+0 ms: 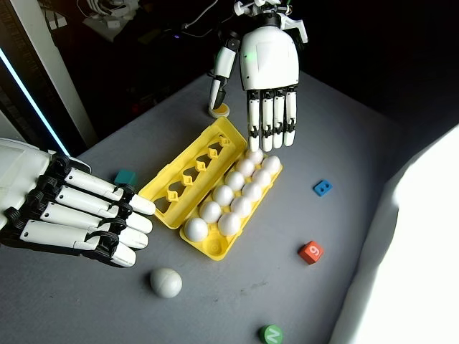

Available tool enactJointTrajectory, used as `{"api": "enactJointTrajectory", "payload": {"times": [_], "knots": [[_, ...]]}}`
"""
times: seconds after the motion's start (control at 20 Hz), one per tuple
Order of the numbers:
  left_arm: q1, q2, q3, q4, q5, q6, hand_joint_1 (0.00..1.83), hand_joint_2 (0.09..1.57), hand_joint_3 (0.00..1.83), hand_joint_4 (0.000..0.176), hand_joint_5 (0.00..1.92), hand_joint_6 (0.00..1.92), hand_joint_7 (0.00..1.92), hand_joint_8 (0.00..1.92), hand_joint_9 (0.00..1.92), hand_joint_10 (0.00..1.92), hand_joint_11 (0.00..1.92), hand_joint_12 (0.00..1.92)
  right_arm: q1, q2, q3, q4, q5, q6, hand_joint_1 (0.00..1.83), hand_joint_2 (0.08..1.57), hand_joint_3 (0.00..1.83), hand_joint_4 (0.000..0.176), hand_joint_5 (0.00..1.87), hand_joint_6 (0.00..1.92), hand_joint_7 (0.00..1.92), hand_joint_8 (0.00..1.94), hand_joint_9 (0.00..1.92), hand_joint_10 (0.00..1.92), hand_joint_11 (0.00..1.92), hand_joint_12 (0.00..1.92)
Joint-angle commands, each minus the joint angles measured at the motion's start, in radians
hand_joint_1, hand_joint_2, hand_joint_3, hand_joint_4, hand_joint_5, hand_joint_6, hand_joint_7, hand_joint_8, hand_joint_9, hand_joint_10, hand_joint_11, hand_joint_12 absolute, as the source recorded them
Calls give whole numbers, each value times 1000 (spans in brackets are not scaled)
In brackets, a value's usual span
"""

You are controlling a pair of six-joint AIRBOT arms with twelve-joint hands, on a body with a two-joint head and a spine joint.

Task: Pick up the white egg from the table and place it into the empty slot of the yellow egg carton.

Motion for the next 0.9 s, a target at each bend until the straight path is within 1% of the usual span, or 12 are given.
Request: {"api": "enactJointTrajectory", "payload": {"times": [0.0, 0.1, 0.15, 0.2, 0.35, 0.45, 0.55, 0.6, 0.7, 0.75, 0.8, 0.85], "knots": [[-7, -3, -5, -3, 80, 1, 0, 1080, 221, 0, 31, 10, 6, 9, 0, 11, 0, 6, 16, 5, 1, -21, 105, -3, 42, 1067, 138, 0, 81, 54, 38, 38, 2, 32, 0, 68], [-7, -3, -14, -3, 74, 1, 0, 1080, 221, 0, 31, 10, 6, 9, 0, 11, 0, 6, 17, 4, 0, -21, 105, -3, 42, 1067, 138, 0, 81, 54, 38, 38, 2, 32, 0, 68], [-8, -3, -16, -3, 73, 1, 0, 1168, 34, 0, 16, 2, 0, 0, 0, 0, 0, 0, 17, 4, 0, -21, 105, -4, 47, 1118, 23, 0, 90, 10, 38, 5, 1, 1, 0, 2], [-11, -3, -16, -3, 72, 1, 0, 1177, 17, 0, 21, 4, 0, 0, 0, 0, 0, 0, 17, 4, 0, -21, 105, -7, 23, 1124, 13, 0, 70, 0, 15, 0, 0, 0, 0, 0], [-15, -3, -15, -3, 66, 1, 0, 1166, 9, 0, 0, 0, 0, 0, 0, 0, 0, 0, 17, 4, 0, -21, 108, -9, 19, 1123, 8, 0, 57, 0, 8, 0, 0, 0, 0, 0], [-14, -3, -17, -3, 61, 1, 0, 1160, 5, 0, 0, 0, 0, 0, 0, 0, 0, 0, 17, 4, 0, -20, 112, -12, 66, 1099, 0, 0, 54, 0, 2, 0, 0, 0, 0, 0], [-13, -3, -22, -3, 61, 1, 0, 1151, 1, 0, 0, 0, 0, 0, 0, 0, 0, 0, 18, -3, 8, -20, 122, -20, 46, 1080, 0, 0, 49, 0, 0, 0, 0, 0, 0, 0], [-13, -3, -24, -3, 61, 1, 0, 1151, 1, 0, 0, 0, 0, 0, 0, 0, 0, 0, 19, -16, 23, -20, 122, -20, 42, 1079, 0, 0, 48, 0, 0, 0, 0, 0, 0, 0], [-13, -2, -22, -3, 61, 1, 0, 1154, 2, 0, 0, 0, 0, 0, 0, 0, 0, 0, 18, -50, 65, -17, 119, -20, 101, 999, 0, 0, 1, 0, 0, 0, 0, 0, 0, 0], [-14, -3, -21, 0, 61, 1, 0, 1156, 3, 0, 0, 0, 0, 0, 0, 0, 0, 0, 15, -71, 92, 4, 111, -20, 45, 956, 0, 0, 0, 0, 0, 0, 0, 0, 0, 0], [-17, -3, -21, 3, 61, 1, 0, 1161, 5, 0, 0, 0, 0, 0, 0, 0, 0, 0, 10, -94, 121, 31, 107, -20, 59, 843, 0, 26, 20, 1, 0, 0, 0, 0, 0, 0], [-20, -3, -19, 5, 61, 1, 0, 1163, 6, 0, 0, 0, 0, 0, 0, 0, 0, 0, 4, -109, 139, 46, 107, -21, 91, 779, 0, 41, 123, 10, 0, 0, 0, 0, 0, 0]]}}
